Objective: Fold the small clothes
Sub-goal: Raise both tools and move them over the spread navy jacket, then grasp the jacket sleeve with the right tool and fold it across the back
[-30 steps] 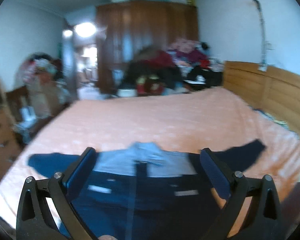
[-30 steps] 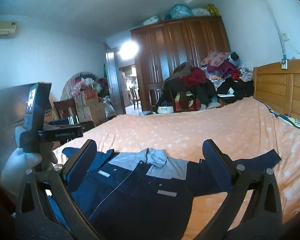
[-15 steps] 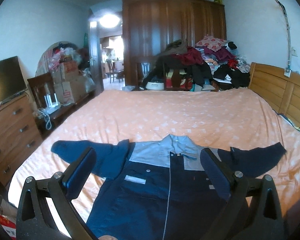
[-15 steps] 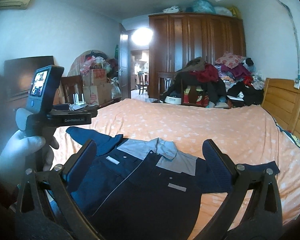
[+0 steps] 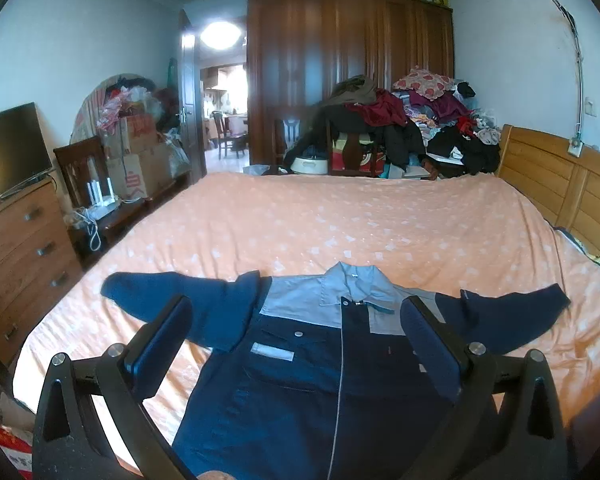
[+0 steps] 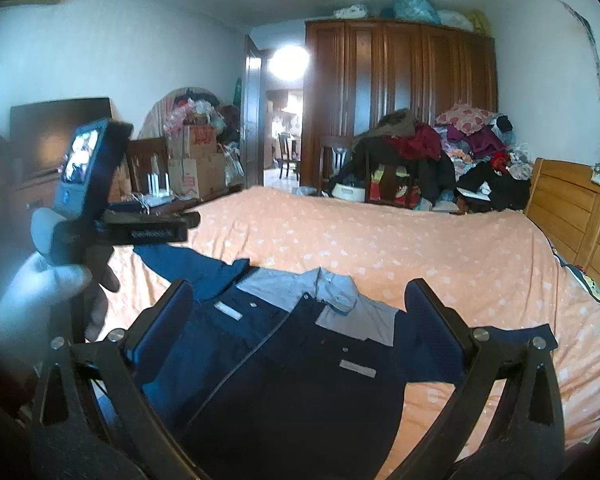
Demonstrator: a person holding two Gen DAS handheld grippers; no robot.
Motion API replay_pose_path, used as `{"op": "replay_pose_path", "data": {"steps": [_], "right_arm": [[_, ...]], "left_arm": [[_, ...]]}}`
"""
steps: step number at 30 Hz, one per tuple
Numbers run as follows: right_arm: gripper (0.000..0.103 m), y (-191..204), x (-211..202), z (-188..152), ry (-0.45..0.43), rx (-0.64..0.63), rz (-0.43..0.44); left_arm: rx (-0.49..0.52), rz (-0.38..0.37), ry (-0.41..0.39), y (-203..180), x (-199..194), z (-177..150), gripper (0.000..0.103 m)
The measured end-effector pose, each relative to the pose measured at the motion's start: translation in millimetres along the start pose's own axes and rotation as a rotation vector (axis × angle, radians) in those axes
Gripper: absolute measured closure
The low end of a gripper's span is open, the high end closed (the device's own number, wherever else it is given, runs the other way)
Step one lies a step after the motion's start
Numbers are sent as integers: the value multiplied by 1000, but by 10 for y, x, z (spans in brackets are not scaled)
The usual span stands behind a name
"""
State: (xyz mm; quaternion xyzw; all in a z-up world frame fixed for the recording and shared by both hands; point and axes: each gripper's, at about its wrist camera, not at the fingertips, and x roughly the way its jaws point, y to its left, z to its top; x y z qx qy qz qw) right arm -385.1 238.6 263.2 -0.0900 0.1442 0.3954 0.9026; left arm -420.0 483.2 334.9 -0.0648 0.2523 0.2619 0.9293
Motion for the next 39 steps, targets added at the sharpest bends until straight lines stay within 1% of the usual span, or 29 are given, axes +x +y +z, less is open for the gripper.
{"op": "replay_pose_path", "data": {"steps": [2,3,4,5,6,8,9,10,13,14,15,16,18,20,21,22,24,25,26,27,29,30,31,32,33,35,37,38,39], "right_arm": [[0,-60,243,-182,80,-10,-37],[0,-99,361,-286,119,-4,-51],[0,-169,547,-441,181,14,-66],[0,-255,776,-645,256,34,-80],[0,-322,950,-814,312,47,-93],[0,-493,1368,-1259,441,74,-141],[0,-581,1570,-1496,511,90,-166],[0,-639,1687,-1647,552,102,-180],[0,-797,2027,-2227,702,117,-223],[0,-813,2071,-2352,715,134,-208],[0,-848,2058,-2418,700,169,-197],[0,-888,2015,-2450,687,188,-192],[0,-901,1975,-2436,682,208,-192],[0,-941,1901,-2468,671,274,-193],[0,-980,1879,-2487,663,315,-184],[0,-1040,1828,-2536,651,362,-158],[0,-1090,1814,-2501,679,376,-98],[0,-1140,1807,-2445,704,373,-58],[0,-1231,1789,-2352,702,400,-27],[0,-1370,1735,-2261,682,435,-9],[0,-1793,1575,-2007,600,479,-23],[0,-2051,1495,-1889,554,493,-52],[0,-2441,1393,-1768,496,524,-102],[0,-2775,1331,-1699,457,552,-136],[0,-3096,1286,-1661,430,581,-173],[1,-3938,1218,-1689,385,686,-259],[19,-4609,1182,-1801,365,823,-312],[43,-4943,1173,-1906,352,912,-312],[54,-5206,1178,-2016,343,993,-305]], "left_arm": [[-12,-57,33,32,138,-76,0],[-19,-86,62,54,273,-148,0],[-17,-90,117,75,508,-283,0],[-11,-89,151,76,672,-378,0],[-3,-88,197,85,900,-529,0],[7,-80,341,137,1456,-955,0],[2,-83,390,165,1637,-1107,0],[-7,-82,447,218,1863,-1317,0],[-11,-36,589,356,2358,-1839,0],[-13,-35,605,391,2446,-1964,0],[4,-32,585,387,2455,-2019,0],[42,-18,558,340,2444,-2040,0],[75,-1,555,276,2462,-2076,0],[74,1,540,269,2453,-2094,0],[69,-3,515,275,2420,-2120,0],[67,-7,503,277,2408,-2132,0],[65,-10,497,284,2374,-2136,0],[68,-10,501,276,2372,-2135,0],[70,-10,506,302,2419,-2128,0],[73,-8,511,295,2424,-2126,0],[79,-4,513,309,2422,-2092,0],[82,-3,513,302,2426,-2095,0],[83,-1,513,295,2427,-2099,0],[84,0,514,291,2427,-2106,0],[85,2,514,288,2437,-2110,0],[90,11,516,274,2448,-2116,0],[97,21,517,254,2463,-2118,0],[99,24,519,249,2468,-2119,0],[98,26,520,247,2474,-2119,0]]}}
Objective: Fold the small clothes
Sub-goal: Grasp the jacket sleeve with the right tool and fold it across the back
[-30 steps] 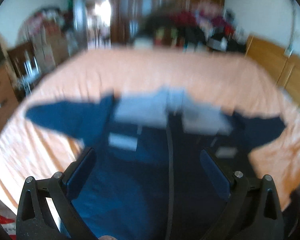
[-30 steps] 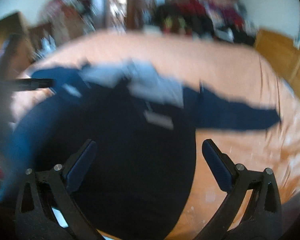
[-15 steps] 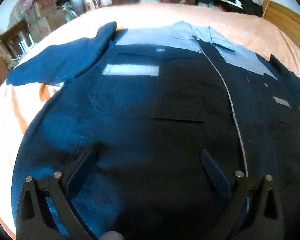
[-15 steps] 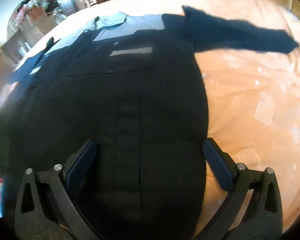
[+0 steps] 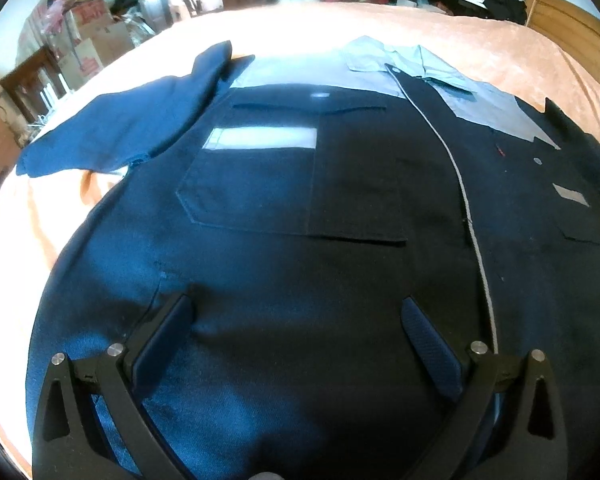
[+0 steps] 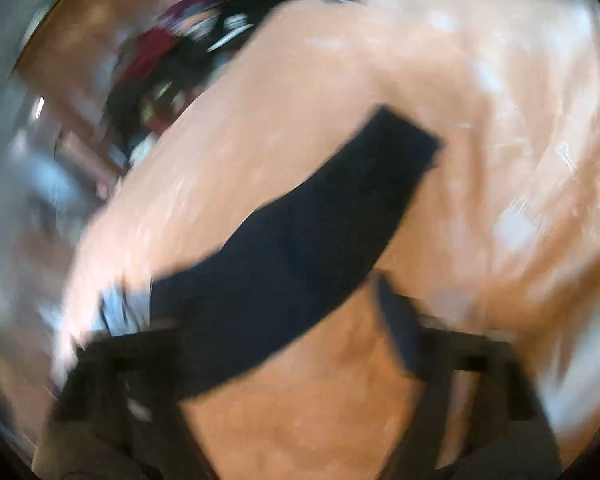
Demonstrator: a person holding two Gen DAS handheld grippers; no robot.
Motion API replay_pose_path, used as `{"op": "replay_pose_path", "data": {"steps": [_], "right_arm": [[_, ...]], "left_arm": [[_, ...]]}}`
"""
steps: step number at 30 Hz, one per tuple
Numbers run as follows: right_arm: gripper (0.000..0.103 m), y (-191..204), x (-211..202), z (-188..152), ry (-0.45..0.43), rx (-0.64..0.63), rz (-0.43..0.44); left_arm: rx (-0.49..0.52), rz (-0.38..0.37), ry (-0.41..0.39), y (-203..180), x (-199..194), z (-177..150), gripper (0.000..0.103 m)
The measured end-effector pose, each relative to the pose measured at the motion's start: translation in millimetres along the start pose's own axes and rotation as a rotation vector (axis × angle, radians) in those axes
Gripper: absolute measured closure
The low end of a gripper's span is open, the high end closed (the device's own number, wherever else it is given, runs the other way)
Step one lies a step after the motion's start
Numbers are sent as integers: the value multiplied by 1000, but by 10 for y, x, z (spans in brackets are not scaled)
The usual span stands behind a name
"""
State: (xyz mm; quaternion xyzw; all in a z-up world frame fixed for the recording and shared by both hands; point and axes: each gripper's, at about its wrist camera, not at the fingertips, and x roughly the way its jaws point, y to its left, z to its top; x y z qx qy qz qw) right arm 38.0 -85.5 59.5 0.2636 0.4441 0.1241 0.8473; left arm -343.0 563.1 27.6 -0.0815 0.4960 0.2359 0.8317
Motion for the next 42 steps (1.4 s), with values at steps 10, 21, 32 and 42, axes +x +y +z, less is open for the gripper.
{"op": "replay_pose_path", "data": {"steps": [10,21,32,42], "right_arm": [[55,-444,476,374,34,44,-82],[90,-416,671,484,-4,-28,-101],[91,2664,-133,-650,-44,-416,471],[78,4832,1245,-2634,350,-578,610]], "left_arm": [[-2,19,15,-13,65,69,0],[-1,19,14,-5,69,71,0],[-73,-132,-79,261,-331,359,14],[-210,-151,-141,987,-635,384,14]]}}
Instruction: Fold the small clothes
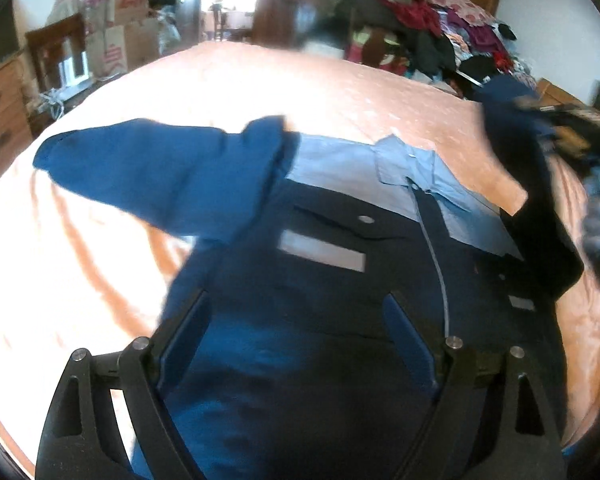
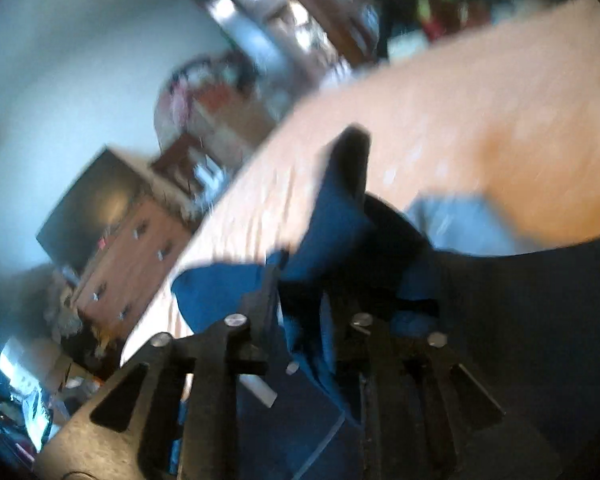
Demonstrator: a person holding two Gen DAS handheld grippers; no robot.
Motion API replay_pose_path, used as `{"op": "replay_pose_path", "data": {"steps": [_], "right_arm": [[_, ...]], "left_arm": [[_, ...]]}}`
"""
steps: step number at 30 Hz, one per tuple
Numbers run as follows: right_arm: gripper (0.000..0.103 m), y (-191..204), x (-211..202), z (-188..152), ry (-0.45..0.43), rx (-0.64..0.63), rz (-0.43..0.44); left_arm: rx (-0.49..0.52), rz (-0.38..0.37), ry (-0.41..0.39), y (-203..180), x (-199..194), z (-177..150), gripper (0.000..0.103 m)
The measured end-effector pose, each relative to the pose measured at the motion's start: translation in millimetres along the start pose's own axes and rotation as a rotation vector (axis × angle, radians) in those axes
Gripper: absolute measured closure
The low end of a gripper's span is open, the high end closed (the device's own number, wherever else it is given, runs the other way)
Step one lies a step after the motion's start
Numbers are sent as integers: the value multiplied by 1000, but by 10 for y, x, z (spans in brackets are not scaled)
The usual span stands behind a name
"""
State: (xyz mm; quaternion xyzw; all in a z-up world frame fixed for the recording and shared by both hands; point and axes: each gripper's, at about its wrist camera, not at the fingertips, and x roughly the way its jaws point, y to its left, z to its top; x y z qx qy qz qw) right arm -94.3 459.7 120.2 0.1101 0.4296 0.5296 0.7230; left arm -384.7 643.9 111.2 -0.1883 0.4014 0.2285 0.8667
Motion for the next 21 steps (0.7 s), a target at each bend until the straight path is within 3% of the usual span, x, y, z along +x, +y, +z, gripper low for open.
{"op": "replay_pose_path", "data": {"steps": [2,4,6,8,11,14,15,17,18,19,21], "right_arm": [[71,74,158,-155,60,-8,-7],[62,153,5,-278,61,-28,8],[52,117,-370,-346,11,-60,0],[45,-21,-726,-387,-55,-91,-66],[46,-543,-1275,-606,-110,-11,-202],[57,-1110,-1567,-859,-94,95,-306],[59,-1279,-1603,-938,-81,137,-333],[59,-1656,-1495,-1142,35,250,-331],[66,-1726,-1409,-1233,98,271,-350],[67,-1696,-1370,-1308,104,239,-387],[61,-1553,-1420,-1280,87,197,-415]], "left_arm": [[-7,-2,15,75,15,-23,14],[-9,-13,27,113,44,-46,14],[-4,-21,34,101,98,-68,14],[-1,-43,42,61,163,-63,14],[21,-102,62,-84,290,8,16],[36,-177,67,-264,414,147,20],[26,-190,68,-300,458,197,21],[-11,-215,71,-322,539,276,21],[-35,-220,72,-300,565,303,21],[-65,-222,75,-238,584,329,21],[-126,-219,66,-15,559,368,21]]}}
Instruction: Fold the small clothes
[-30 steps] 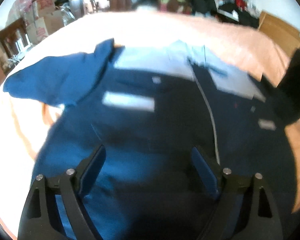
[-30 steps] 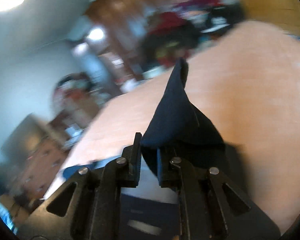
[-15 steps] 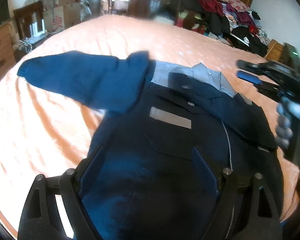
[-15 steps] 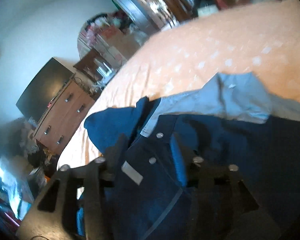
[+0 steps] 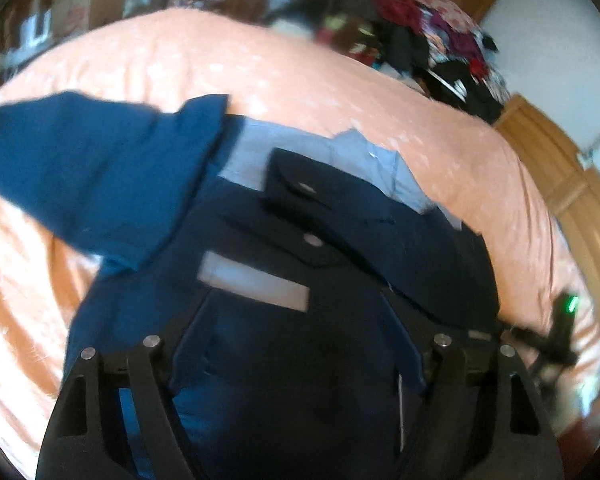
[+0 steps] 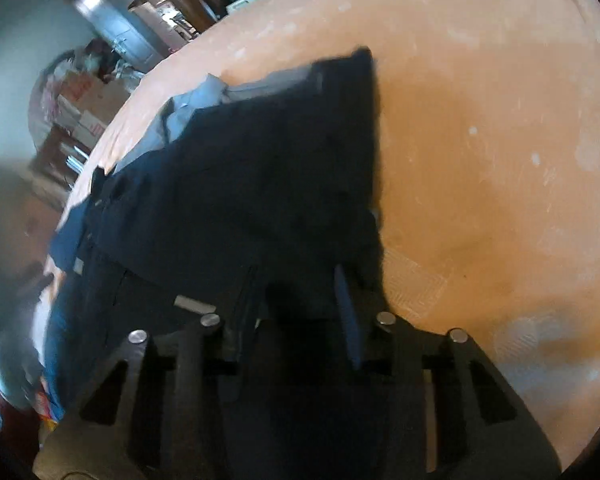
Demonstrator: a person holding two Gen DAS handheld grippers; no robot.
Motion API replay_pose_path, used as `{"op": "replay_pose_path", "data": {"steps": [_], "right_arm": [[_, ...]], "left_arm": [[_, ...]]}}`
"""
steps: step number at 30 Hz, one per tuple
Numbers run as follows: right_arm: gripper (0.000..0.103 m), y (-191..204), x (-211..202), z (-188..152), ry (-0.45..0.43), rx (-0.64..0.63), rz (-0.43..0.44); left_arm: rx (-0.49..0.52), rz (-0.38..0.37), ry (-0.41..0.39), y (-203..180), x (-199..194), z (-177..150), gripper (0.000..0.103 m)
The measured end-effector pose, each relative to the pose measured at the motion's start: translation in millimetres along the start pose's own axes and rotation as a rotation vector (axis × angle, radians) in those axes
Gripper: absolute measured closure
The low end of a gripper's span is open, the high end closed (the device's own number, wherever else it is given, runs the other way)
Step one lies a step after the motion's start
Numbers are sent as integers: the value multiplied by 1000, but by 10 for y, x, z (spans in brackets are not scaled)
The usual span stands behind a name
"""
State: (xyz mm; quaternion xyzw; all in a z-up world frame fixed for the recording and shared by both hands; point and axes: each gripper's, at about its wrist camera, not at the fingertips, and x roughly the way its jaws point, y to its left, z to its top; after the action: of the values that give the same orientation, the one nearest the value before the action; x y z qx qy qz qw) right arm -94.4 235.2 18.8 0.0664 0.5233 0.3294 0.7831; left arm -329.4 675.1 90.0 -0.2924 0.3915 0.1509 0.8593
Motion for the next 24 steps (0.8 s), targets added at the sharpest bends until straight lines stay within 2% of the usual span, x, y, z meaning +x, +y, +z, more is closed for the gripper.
{"op": "replay_pose_path", "data": {"steps": [1,2,5,7,9,11,15,20,21,22,23,24], "right_arm": [[58,59,-123,23,-42,10,6],[49,102,-231,38,-78,22,21],[37,251,-495,25,-151,40,43],[34,386,-585,-29,-155,22,41],[32,513,-590,-81,-135,2,35],[31,510,-574,-179,-118,-23,27],[31,648,-475,-212,-94,-55,15],[31,799,-386,-205,-97,-42,30],[31,820,-386,-206,-99,-40,29],[31,846,-394,-210,-104,-44,26],[31,869,-409,-214,-108,-47,24],[31,881,-421,-216,-113,-49,24]], "left_arm": [[-42,11,-25,206,-109,47,21],[-70,23,-43,357,-188,83,21],[-215,86,-114,1103,-511,215,19],[-324,138,-152,1697,-674,317,15],[-407,204,-161,2166,-717,407,14],[-476,192,-150,2551,-655,508,14],[-471,221,-132,2881,-371,744,14],[-439,286,-160,3028,-122,1122,16],[-423,300,-163,3034,-88,1183,30],[-407,286,-167,3036,-55,1244,67],[-405,253,-167,3025,-22,1301,91],[-396,246,-175,2993,-15,1352,101]]}}
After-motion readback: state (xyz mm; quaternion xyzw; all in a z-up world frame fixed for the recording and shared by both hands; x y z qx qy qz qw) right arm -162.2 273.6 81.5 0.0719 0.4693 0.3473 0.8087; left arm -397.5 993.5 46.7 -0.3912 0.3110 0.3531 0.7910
